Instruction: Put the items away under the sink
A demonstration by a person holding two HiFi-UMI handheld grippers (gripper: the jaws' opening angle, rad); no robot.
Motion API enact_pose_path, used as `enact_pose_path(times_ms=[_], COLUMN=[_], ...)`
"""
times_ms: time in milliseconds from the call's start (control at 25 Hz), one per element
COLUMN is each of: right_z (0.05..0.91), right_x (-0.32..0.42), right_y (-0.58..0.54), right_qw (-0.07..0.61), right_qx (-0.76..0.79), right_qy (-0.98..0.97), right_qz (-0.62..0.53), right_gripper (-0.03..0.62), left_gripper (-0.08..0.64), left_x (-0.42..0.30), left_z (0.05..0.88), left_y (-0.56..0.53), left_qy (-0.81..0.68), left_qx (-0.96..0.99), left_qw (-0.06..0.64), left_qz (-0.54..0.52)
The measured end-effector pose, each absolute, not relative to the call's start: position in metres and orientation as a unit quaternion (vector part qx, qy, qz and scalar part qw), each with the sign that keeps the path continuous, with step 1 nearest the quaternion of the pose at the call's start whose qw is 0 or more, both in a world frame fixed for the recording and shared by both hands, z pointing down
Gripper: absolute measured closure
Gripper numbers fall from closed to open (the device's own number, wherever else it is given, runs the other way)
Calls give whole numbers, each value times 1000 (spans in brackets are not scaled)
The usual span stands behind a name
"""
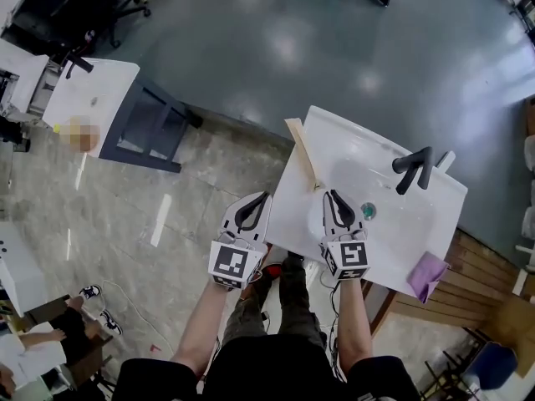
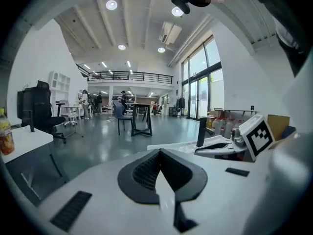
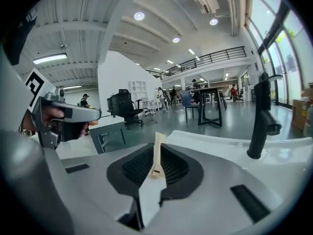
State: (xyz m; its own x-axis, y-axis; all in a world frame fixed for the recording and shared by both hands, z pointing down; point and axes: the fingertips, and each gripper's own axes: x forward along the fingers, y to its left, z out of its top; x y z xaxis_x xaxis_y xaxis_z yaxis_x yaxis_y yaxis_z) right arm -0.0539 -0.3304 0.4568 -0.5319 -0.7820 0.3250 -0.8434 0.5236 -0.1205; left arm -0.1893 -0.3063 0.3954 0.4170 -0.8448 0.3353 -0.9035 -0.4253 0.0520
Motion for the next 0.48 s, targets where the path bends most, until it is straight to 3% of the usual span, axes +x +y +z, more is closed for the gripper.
enact_pose_path(times_ms=[80,160,200,480], right_z=[471,484,490,527], right_x=[-56,-60,-62,-75], right_y=[-336,-341,-343,-353], right_qw=[123,131,136,173], right_qx=[461,450,446,423], right_qy=[-866,-866,-866,-862], right_qz=[152,173,182,219], right_gripper=[527,415,396,341], left_gripper=[554,554,554,554], left_x=[-189,-190,-191,-198], left_z=[403,410,411,424], left_y=[-308,-309,-310,-316], left_qy=[-527,-529,-529,-537], left_qx=[831,828,827,819], left_qw=[120,125,126,137], left_qz=[135,140,141,150])
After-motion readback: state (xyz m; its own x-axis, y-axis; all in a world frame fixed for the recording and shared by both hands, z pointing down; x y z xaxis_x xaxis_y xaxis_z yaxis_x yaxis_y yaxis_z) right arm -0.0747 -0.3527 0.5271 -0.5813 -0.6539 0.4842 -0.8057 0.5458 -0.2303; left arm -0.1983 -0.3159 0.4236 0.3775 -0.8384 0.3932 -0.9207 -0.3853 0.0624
